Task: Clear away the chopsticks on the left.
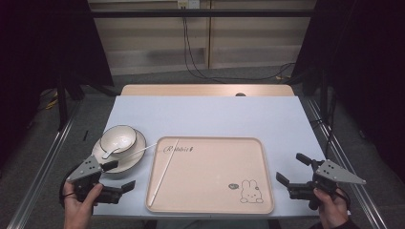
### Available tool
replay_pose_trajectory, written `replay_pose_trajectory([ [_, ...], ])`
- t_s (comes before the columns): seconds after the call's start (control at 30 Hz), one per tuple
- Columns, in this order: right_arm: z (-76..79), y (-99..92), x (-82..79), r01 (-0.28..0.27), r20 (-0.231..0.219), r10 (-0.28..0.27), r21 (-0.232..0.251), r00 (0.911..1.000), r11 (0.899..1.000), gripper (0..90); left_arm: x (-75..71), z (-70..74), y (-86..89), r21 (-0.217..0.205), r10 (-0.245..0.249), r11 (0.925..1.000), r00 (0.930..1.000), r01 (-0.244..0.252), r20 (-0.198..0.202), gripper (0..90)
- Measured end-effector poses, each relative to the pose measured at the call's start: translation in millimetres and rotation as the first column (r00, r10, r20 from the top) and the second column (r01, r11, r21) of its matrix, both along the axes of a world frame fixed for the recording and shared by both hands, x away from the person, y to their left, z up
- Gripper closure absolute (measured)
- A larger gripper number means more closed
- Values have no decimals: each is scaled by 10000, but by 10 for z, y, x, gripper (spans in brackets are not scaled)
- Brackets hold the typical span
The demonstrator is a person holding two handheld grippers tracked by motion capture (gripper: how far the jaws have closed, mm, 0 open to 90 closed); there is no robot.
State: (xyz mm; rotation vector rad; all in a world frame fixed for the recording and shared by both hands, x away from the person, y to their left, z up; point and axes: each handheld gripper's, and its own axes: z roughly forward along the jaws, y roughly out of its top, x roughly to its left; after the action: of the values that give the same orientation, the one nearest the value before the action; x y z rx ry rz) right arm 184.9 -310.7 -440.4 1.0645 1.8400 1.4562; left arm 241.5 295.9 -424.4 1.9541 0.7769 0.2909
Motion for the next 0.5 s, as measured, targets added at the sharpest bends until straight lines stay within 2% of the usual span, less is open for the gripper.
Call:
replay_pose_trajectory([
  [0.1,0,-1,-1,-17,-27,17,-6,10000,10000,4,22,7,108,109,-12,9999,10000,12,32,35],
  [0.17,-2,-9,2,-53,7,53,-112,10000,9999,4,39,23,183,306,-105,9995,9999,106,-21,41],
  [0.23,0,-1,-1,4,-26,-4,-6,10000,10000,4,60,42,263,575,-308,9979,9995,311,-69,61],
  [0.37,-1,-2,-1,1,-21,-1,-36,10000,10000,4,99,45,381,626,-14,9980,10000,18,-60,61],
  [0.4,-2,-7,2,-55,3,55,-98,10000,9999,4,154,21,463,664,146,9977,9997,-133,-198,61],
  [0.5,-2,-8,2,-83,-16,83,-111,10000,9999,4,212,-16,527,835,310,9961,9991,-285,-285,62],
])
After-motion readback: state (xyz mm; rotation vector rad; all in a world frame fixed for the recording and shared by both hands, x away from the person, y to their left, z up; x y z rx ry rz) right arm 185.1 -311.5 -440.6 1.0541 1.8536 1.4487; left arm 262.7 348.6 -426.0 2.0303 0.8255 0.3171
